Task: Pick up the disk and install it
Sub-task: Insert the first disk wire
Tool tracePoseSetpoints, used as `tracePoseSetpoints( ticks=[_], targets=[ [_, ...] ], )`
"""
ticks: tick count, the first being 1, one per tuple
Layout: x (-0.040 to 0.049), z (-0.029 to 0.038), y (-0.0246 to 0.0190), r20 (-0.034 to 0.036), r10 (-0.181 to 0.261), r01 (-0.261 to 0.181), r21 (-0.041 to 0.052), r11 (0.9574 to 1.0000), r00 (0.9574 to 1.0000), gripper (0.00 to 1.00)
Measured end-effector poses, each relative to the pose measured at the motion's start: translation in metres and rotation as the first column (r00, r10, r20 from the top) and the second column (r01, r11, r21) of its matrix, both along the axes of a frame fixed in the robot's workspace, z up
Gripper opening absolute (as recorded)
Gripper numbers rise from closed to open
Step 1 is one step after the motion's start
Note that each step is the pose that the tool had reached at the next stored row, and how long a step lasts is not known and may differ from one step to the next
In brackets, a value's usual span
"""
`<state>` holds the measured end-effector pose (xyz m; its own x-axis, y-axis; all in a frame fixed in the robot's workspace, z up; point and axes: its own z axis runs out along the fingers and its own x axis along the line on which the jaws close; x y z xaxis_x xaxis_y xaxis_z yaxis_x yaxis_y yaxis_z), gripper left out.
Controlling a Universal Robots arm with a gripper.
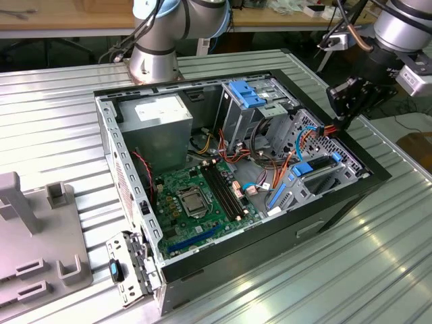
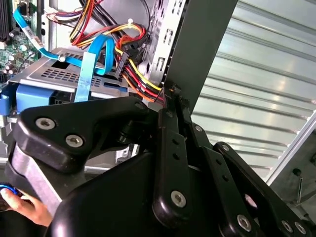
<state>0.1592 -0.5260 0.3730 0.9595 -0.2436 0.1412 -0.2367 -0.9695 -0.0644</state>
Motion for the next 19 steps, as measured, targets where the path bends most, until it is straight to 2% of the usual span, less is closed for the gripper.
tracePoseSetpoints(
  ticks=[1, 3, 6, 8, 13, 18, 19],
  targets=[
    [0.0000, 0.0024, 0.0000, -0.0003, -0.006, 0.006, 0.0001, 1.0000, 1.0000, 0.17],
    [0.0000, 0.0026, 0.0000, -0.0012, -0.049, 0.049, -0.0001, 0.9988, 0.9988, 0.17],
    [0.0000, 0.0026, 0.0000, -0.0013, -0.094, 0.094, -0.0001, 0.9955, 0.9955, 0.17],
    [0.0000, 0.0025, 0.0000, -0.0014, -0.131, 0.131, 0.0000, 0.9914, 0.9914, 0.17],
    [-0.0001, 0.0024, 0.0000, -0.0016, -0.218, 0.218, -0.0001, 0.9759, 0.9759, 0.17],
    [-0.0019, 0.0025, 0.0000, -0.0017, -0.258, 0.258, 0.0002, 0.9662, 0.9662, 0.17],
    [-0.0029, 0.0025, 0.0000, -0.0017, -0.284, 0.284, 0.0002, 0.9588, 0.9588, 0.17]
  ],
)
